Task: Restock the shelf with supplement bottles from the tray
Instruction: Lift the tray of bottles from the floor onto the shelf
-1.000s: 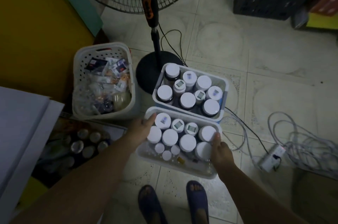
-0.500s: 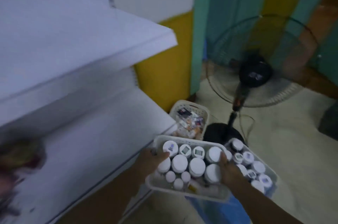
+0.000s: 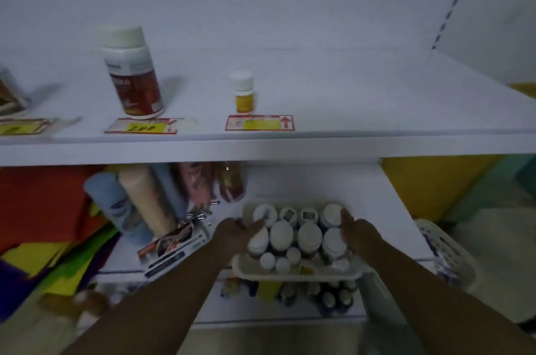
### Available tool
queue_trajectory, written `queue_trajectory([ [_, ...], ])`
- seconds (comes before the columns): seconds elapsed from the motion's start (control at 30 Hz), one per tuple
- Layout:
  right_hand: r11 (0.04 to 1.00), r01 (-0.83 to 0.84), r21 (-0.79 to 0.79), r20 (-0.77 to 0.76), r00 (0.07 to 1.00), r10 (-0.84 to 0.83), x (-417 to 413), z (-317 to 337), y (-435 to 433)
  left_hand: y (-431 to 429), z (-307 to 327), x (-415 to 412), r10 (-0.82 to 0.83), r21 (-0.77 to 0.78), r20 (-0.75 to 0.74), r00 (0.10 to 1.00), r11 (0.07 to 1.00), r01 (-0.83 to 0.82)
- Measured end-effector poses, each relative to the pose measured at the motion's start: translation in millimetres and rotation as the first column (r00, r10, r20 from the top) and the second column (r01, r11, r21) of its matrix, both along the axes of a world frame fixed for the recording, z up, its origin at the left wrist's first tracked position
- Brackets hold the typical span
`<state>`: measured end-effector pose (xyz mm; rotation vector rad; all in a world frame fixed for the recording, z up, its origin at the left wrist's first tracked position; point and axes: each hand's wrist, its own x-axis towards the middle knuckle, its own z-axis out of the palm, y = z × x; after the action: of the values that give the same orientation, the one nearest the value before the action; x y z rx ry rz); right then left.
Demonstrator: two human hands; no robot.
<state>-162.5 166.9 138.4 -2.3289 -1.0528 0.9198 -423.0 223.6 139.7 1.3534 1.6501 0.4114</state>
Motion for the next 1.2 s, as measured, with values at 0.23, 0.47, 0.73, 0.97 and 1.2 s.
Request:
queue_trajectory([
  [0.23, 0.981, -0.127, -0.149, 0.066, 0.988, 0.138, -40.2, -18.1, 74.9, 54.6, -8.6, -35.2, 0.029, 0.018, -0.067, 0.997, 0.999, -0.028],
  [0.47, 0.980, -0.131, -0.149, 0.108, 0.983, 0.148, -53.2, -47.0, 98.6, 84.7, -28.9, -43.4, 0.015, -0.029, -0.115, 0.993, 0.999, -0.018],
  [0.73, 0.989, -0.075, -0.126, 0.025, 0.997, 0.079, -36.5, -45.5, 84.4, 83.2, -12.4, -42.9, -0.091, 0.135, -0.335, 0.938, 0.980, 0.143],
  [0.97, 0.994, -0.011, 0.112, 0.144, 0.990, -0.006, 38.5, -13.7, -31.2, 64.7, 31.0, 63.6, -0.447, 0.251, -0.406, 0.797, 0.784, 0.568],
  [1.2, 0.954, 0.277, 0.112, 0.113, 0.950, -0.290, 136.6, -22.0, -220.7, -61.5, 31.6, 267.6, -0.888, 0.095, -0.251, 0.385, 0.374, 0.923],
])
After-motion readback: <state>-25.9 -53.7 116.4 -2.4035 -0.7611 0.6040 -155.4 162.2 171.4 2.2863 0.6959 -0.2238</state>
